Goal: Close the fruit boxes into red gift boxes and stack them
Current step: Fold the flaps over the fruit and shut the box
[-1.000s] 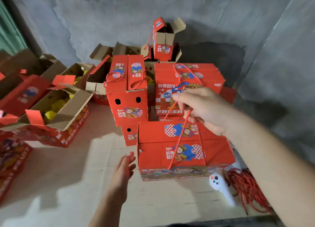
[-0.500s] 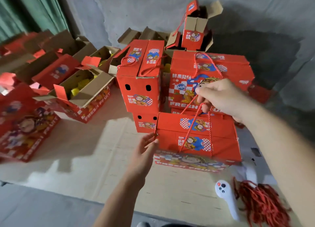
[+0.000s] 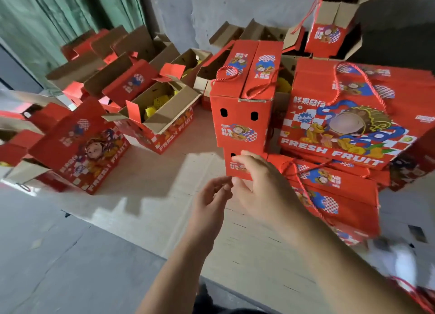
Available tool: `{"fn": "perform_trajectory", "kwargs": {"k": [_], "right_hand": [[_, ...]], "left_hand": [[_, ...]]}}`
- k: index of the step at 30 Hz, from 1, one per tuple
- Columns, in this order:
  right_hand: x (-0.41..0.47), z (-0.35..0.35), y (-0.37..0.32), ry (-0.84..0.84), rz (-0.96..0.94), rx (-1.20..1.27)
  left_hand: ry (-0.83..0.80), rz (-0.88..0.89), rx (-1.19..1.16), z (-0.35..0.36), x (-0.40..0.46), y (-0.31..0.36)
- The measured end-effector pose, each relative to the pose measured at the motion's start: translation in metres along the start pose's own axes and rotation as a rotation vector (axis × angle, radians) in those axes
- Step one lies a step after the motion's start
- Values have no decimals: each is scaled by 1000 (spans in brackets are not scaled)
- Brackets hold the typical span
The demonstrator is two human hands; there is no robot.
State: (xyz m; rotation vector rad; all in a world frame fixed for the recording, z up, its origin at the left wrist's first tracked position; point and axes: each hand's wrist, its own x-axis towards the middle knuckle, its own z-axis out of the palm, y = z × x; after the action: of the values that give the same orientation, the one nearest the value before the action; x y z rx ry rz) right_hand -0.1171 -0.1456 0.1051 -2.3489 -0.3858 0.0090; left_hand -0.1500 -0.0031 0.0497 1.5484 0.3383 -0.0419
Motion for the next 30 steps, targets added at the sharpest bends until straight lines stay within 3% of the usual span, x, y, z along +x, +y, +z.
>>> {"fn": "perform_trajectory", "kwargs": {"k": [5,18,20,24,25,30], "right_hand": [[29,78,-40,-137,-10,261],[232,262,-191,-211,45,280],[267,279,-197,-167,159,353],[336,305,-171,122,596,662],[346,310,-159,124,628,634],[347,325,-119,-19,397,222]], "left_hand": [[33,4,-59,-64,32,21],[113,44,84,-318,203,56],[105,23,86,-342,229,56],[79,-27,34,-363,266,49],[69,-46,7,-365,273,46],[-52,-208,-88,-372,284,18]]}}
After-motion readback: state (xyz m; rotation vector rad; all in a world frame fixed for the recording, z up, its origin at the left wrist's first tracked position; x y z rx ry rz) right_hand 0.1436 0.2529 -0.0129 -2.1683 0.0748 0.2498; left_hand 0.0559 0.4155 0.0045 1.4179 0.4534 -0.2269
